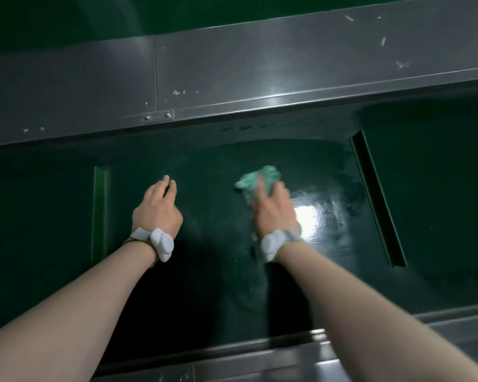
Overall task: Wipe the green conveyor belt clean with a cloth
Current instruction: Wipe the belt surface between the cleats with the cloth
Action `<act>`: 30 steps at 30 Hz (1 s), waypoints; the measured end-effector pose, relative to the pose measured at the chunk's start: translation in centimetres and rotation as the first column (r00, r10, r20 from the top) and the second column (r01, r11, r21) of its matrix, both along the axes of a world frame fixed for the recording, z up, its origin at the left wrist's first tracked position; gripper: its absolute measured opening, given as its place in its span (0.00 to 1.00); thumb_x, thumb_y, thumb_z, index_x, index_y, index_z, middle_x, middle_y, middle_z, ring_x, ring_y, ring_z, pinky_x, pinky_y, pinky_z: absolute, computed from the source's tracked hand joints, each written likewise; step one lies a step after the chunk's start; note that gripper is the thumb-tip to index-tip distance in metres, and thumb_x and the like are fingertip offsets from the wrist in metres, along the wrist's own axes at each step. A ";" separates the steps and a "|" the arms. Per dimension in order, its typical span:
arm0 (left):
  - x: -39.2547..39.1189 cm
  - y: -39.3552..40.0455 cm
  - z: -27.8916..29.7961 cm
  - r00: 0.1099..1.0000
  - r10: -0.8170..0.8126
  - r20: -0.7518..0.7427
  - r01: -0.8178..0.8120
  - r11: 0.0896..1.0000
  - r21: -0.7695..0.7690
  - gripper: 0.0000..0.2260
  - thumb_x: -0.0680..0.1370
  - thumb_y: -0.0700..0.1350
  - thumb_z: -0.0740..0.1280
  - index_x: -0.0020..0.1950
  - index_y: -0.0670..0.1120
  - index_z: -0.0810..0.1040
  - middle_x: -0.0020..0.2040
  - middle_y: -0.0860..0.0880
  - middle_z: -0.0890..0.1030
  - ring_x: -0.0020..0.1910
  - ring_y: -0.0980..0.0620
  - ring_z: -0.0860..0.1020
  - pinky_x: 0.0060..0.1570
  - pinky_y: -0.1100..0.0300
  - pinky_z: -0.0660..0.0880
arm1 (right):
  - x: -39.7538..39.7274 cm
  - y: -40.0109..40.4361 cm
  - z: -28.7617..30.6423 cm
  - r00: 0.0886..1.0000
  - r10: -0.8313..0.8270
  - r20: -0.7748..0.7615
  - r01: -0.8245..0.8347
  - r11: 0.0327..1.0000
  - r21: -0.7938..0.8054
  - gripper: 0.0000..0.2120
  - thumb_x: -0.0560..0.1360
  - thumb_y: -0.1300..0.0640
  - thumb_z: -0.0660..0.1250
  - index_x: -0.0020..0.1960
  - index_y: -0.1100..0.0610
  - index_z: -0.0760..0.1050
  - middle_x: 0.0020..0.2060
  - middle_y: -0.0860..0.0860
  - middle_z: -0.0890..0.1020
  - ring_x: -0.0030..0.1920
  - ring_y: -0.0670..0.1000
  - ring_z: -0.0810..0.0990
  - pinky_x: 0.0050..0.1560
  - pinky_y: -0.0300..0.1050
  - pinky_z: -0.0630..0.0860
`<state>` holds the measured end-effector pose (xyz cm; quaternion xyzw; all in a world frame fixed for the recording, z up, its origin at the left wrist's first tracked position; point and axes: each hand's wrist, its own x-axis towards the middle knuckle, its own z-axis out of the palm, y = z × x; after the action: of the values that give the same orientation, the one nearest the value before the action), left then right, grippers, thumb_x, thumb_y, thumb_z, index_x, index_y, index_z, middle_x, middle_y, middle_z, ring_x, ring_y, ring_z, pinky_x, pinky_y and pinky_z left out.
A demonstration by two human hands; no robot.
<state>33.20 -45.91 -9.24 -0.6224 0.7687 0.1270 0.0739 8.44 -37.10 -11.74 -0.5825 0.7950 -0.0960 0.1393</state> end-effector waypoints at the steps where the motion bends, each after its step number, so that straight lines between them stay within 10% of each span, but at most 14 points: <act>1: -0.1 0.1 0.0 1.000 0.015 -0.004 -0.015 1.000 0.008 0.27 0.80 0.37 0.58 0.80 0.46 0.65 0.82 0.52 0.62 0.80 0.50 0.59 0.57 0.49 0.78 | -3.4 0.4 0.1 0.995 -0.101 -0.020 0.101 0.995 0.005 0.33 0.79 0.57 0.62 0.82 0.53 0.55 0.57 0.62 0.70 0.52 0.65 0.74 0.48 0.55 0.78; 9: -1.2 1.4 -0.2 0.988 0.097 -0.120 -0.088 0.993 0.079 0.30 0.79 0.37 0.56 0.83 0.42 0.58 0.85 0.48 0.53 0.83 0.50 0.51 0.78 0.50 0.62 | -10.3 3.4 1.1 0.918 -0.385 -0.093 0.387 0.922 0.010 0.27 0.84 0.47 0.51 0.81 0.54 0.55 0.64 0.63 0.68 0.60 0.64 0.72 0.57 0.54 0.75; 12: -1.4 1.5 0.2 0.989 0.082 -0.122 -0.071 0.993 0.092 0.29 0.80 0.38 0.56 0.83 0.41 0.56 0.85 0.47 0.51 0.83 0.49 0.50 0.79 0.50 0.60 | -3.2 3.8 -0.3 0.989 -0.097 -0.113 0.109 0.989 0.102 0.30 0.81 0.54 0.47 0.81 0.60 0.54 0.64 0.64 0.70 0.56 0.63 0.70 0.55 0.53 0.74; 16: -0.2 0.8 1.5 0.983 0.081 -0.163 -0.065 0.993 0.100 0.26 0.81 0.39 0.57 0.80 0.43 0.64 0.83 0.49 0.59 0.82 0.49 0.58 0.75 0.52 0.64 | 9.7 6.4 0.6 0.981 0.189 0.042 -0.192 0.979 0.064 0.32 0.71 0.62 0.67 0.75 0.60 0.69 0.56 0.64 0.75 0.41 0.62 0.77 0.33 0.50 0.77; 21: 5.2 -0.6 1.8 0.990 0.018 -0.143 -0.035 0.993 -0.116 0.17 0.83 0.41 0.60 0.71 0.38 0.75 0.72 0.41 0.74 0.71 0.38 0.72 0.64 0.43 0.74 | 16.8 8.9 1.9 0.873 0.477 0.102 -0.486 0.866 0.118 0.30 0.72 0.56 0.58 0.74 0.60 0.71 0.52 0.59 0.76 0.40 0.60 0.76 0.30 0.48 0.74; 25: 10.1 -1.5 1.5 0.996 0.077 -0.044 -0.085 0.971 -0.223 0.19 0.84 0.42 0.61 0.73 0.35 0.71 0.73 0.37 0.71 0.73 0.36 0.68 0.69 0.41 0.71 | 13.9 5.5 0.6 0.904 0.428 0.017 -0.428 0.903 0.024 0.32 0.71 0.58 0.71 0.75 0.57 0.70 0.50 0.59 0.75 0.40 0.61 0.76 0.30 0.51 0.74; 30: 12.4 -1.5 0.5 1.000 0.000 0.011 0.002 0.988 -0.152 0.22 0.86 0.45 0.56 0.78 0.36 0.65 0.80 0.39 0.63 0.80 0.40 0.60 0.78 0.47 0.61 | 7.3 -5.0 0.5 0.992 0.121 -0.030 -0.118 0.990 0.080 0.30 0.83 0.58 0.57 0.82 0.52 0.54 0.69 0.63 0.65 0.61 0.66 0.71 0.53 0.55 0.75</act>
<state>45.58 -47.41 -8.70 -0.6265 0.7761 0.0646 0.0305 15.79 -42.06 -11.29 -0.6248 0.7642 -0.0461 0.1535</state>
